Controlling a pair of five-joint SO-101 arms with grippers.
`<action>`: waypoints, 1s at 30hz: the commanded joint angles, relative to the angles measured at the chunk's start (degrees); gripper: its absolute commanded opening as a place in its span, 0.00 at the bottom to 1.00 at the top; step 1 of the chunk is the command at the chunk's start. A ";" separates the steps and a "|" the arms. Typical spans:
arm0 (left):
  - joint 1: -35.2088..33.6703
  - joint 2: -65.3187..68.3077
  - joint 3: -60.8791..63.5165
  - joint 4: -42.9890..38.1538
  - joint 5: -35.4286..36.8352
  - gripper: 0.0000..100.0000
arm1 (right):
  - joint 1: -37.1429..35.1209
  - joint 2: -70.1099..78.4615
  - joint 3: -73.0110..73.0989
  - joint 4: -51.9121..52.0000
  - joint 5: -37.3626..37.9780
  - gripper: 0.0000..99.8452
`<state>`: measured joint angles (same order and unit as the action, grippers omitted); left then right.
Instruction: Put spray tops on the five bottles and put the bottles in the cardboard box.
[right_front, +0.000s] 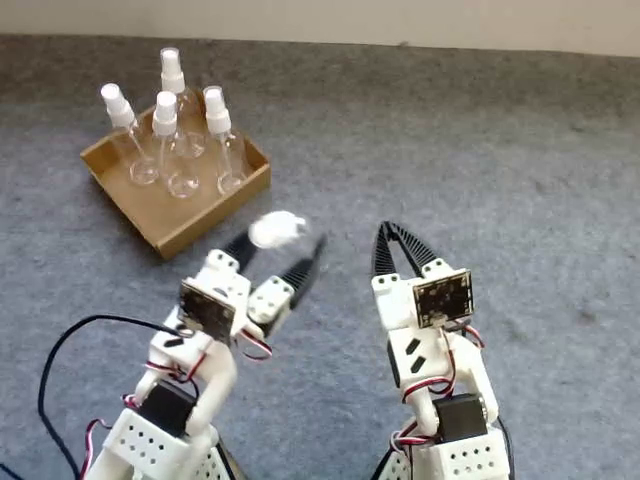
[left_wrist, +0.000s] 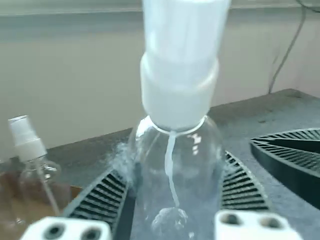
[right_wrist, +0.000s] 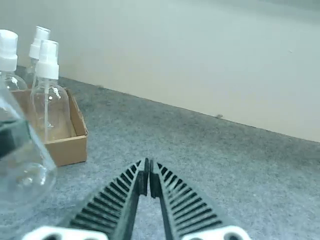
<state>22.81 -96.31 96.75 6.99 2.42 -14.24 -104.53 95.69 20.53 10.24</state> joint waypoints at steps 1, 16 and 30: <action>-9.45 -0.75 0.84 -0.26 -0.09 0.06 | 1.01 -0.48 9.19 -1.10 0.26 0.01; -25.80 0.48 -10.15 2.64 -12.57 0.06 | 0.92 -0.40 9.27 1.54 0.26 0.01; -30.90 32.48 -31.43 10.11 -12.57 0.06 | 0.92 -0.40 9.27 1.80 0.26 0.01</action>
<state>-4.62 -74.42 72.92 17.36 -9.63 -13.89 -104.53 95.69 22.02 10.24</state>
